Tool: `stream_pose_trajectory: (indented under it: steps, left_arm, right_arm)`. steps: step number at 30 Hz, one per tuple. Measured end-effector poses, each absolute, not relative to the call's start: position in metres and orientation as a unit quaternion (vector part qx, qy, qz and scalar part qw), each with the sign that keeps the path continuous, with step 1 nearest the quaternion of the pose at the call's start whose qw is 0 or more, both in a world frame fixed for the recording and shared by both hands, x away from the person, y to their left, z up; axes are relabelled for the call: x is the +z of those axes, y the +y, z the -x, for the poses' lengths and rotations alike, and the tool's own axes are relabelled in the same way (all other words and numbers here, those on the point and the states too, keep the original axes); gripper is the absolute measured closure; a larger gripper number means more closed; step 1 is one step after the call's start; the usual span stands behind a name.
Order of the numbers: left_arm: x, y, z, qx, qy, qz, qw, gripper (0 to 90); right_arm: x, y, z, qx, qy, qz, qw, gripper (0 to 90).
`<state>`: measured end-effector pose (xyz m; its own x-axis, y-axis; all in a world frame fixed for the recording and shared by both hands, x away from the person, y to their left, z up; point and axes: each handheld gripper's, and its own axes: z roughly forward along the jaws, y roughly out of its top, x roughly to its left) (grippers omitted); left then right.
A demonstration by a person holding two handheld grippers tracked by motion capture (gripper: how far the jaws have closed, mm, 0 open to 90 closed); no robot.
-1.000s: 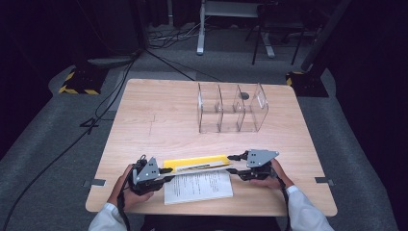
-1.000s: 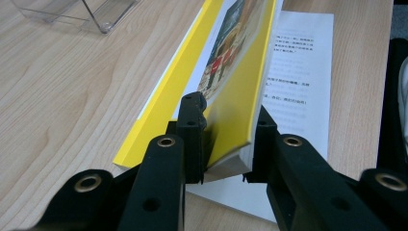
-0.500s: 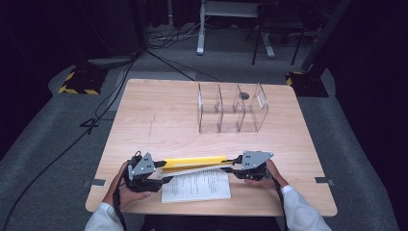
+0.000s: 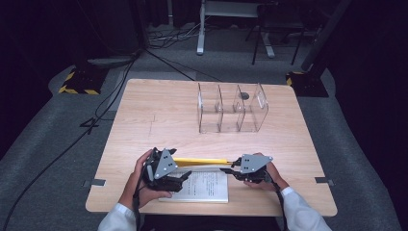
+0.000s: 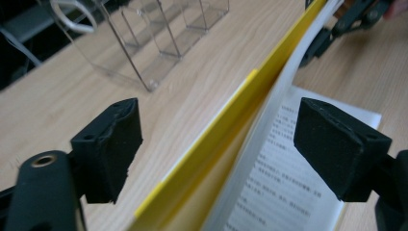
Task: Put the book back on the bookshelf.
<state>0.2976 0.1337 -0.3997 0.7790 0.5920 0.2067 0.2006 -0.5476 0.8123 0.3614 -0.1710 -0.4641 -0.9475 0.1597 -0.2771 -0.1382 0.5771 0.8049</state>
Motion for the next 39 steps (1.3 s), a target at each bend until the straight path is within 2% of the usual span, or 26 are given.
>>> stream_pose_trajectory:
  steps: [4, 9, 14, 17, 22, 26, 29, 34, 39]
  left_arm:
    - [-0.4, 0.113, -0.298, 0.225, 0.214, -0.864, 0.397, 16.3]
    - [-0.415, 0.092, -0.302, 0.22, 0.213, -0.886, 0.348, 18.8]
    - [-0.429, 0.093, -0.307, 0.22, 0.223, -0.898, 0.31, 34.4]
    - [-0.43, 0.101, -0.31, 0.215, 0.227, -0.896, 0.315, 45.2]
    - [-0.434, 0.112, -0.314, 0.222, 0.237, -0.898, 0.297, 45.4]
    - [-0.439, 0.118, -0.316, 0.217, 0.221, -0.904, 0.294, 64.7]
    - [-0.441, 0.116, -0.318, 0.212, 0.211, -0.905, 0.303, 68.7]
    - [-0.441, 0.111, -0.321, 0.206, 0.212, -0.897, 0.328, 71.0]
    - [-0.44, 0.099, -0.321, 0.225, 0.22, -0.892, 0.326, 66.1]
  right_arm:
    - [-0.465, -0.169, -0.359, 0.453, 0.876, -0.001, 0.164, 80.9]
    - [-0.466, -0.167, -0.357, 0.449, 0.879, -0.001, 0.159, 79.7]
    - [-0.466, -0.168, -0.357, 0.454, 0.877, -0.008, 0.157, 79.7]
    - [-0.466, -0.167, -0.356, 0.453, 0.877, -0.007, 0.16, 79.6]
    - [-0.464, -0.169, -0.355, 0.461, 0.873, -0.012, 0.162, 80.6]
    - [-0.457, -0.171, -0.352, 0.469, 0.866, -0.017, 0.171, 81.2]
    - [-0.448, -0.174, -0.35, 0.471, 0.863, -0.017, 0.184, 81.3]
    - [-0.437, -0.181, -0.348, 0.467, 0.861, -0.023, 0.201, 80.7]
    - [-0.429, -0.183, -0.347, 0.461, 0.862, -0.028, 0.209, 80.9]
